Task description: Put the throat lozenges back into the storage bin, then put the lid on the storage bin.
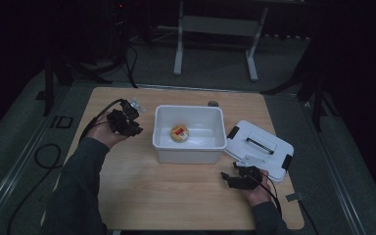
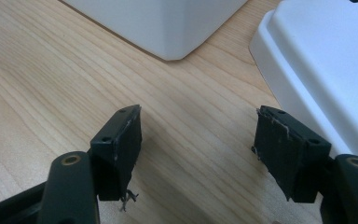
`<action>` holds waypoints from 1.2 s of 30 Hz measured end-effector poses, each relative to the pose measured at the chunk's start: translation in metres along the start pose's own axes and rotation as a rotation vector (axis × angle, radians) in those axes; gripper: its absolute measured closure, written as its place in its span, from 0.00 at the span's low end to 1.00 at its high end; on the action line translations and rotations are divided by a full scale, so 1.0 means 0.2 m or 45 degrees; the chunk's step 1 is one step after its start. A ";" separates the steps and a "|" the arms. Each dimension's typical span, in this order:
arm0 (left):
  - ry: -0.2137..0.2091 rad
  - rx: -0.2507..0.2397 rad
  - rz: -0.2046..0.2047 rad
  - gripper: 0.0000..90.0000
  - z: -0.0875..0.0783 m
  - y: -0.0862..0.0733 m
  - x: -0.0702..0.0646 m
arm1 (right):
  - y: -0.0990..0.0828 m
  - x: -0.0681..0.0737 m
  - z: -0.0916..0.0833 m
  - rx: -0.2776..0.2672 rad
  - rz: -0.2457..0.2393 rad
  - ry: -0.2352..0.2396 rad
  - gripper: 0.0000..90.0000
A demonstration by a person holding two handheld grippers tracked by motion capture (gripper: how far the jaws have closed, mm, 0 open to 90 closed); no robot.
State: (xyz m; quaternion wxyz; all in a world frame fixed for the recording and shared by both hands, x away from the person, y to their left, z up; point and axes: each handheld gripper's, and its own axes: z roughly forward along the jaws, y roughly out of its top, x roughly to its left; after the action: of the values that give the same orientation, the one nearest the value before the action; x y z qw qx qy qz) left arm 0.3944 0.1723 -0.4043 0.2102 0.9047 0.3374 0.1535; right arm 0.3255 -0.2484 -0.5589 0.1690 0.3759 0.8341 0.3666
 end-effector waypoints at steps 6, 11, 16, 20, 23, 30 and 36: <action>-0.006 -0.002 -0.018 0.79 0.03 -0.04 0.01 | 0.00 0.00 0.00 0.000 0.000 0.000 0.35; -0.014 -0.006 -0.032 0.77 0.06 -0.08 0.00 | 0.00 0.00 0.00 0.001 0.000 0.000 0.35; -0.024 -0.007 -0.064 0.76 0.09 -0.11 0.01 | 0.00 0.00 0.00 0.000 0.000 0.000 0.35; -0.025 -0.018 -0.089 0.76 0.11 -0.15 0.02 | 0.00 0.00 0.00 0.000 0.000 0.000 0.35; -0.022 -0.028 -0.096 0.75 0.12 -0.17 0.02 | 0.00 0.00 0.00 0.000 0.000 0.000 0.35; 0.002 -0.061 -0.128 0.71 0.17 -0.23 0.01 | 0.00 -0.01 0.00 0.002 -0.014 0.015 0.34; 0.025 -0.113 -0.179 0.69 0.22 -0.29 -0.01 | 0.00 0.00 0.00 0.002 -0.008 0.012 0.34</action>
State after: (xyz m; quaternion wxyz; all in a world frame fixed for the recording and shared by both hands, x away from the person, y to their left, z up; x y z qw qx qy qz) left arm 0.3791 0.1984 -0.4715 0.2569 0.8670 0.3950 0.1619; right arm 0.3261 -0.2492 -0.5588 0.1660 0.3717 0.8364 0.3671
